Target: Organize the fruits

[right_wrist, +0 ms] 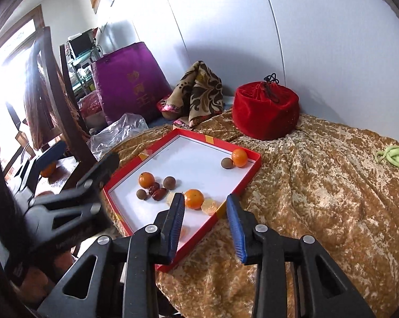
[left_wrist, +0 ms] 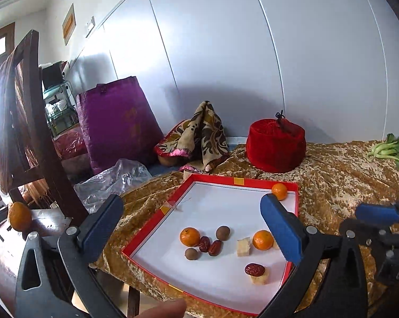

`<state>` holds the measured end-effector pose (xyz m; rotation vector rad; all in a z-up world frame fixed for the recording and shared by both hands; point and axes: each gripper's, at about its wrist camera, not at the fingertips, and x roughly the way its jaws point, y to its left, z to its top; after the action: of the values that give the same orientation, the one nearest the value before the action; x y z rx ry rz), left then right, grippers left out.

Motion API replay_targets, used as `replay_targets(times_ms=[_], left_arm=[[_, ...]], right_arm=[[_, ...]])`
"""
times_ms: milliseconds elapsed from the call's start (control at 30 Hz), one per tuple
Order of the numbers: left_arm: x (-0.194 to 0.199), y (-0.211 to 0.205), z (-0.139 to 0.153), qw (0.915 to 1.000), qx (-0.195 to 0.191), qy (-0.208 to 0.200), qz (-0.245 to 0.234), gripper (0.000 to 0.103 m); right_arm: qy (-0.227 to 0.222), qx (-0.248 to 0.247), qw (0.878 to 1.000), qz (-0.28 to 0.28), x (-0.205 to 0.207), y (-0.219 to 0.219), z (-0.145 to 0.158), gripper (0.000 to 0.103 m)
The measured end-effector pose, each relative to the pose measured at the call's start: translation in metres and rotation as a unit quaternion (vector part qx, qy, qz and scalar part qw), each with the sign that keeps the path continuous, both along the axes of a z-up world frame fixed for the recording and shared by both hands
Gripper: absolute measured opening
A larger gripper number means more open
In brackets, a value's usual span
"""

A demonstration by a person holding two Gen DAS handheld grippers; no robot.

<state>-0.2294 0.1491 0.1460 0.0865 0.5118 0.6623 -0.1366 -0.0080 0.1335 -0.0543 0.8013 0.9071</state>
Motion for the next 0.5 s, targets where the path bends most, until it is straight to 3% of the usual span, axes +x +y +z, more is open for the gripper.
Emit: replay_targets(times_ms=[200, 500], left_arm=[[0.004, 0.017, 0.001, 0.9967, -0.073, -0.013, 0.034, 0.103], [-0.004, 0.020, 0.005, 0.9965, -0.052, -0.026, 0.060, 0.103]], right_arm=[[-0.021, -0.012, 1.000, 0.002, -0.012, -0.003, -0.004, 0.047], [-0.043, -0.004, 0.999, -0.007, -0.013, 0.003, 0.000, 0.054]])
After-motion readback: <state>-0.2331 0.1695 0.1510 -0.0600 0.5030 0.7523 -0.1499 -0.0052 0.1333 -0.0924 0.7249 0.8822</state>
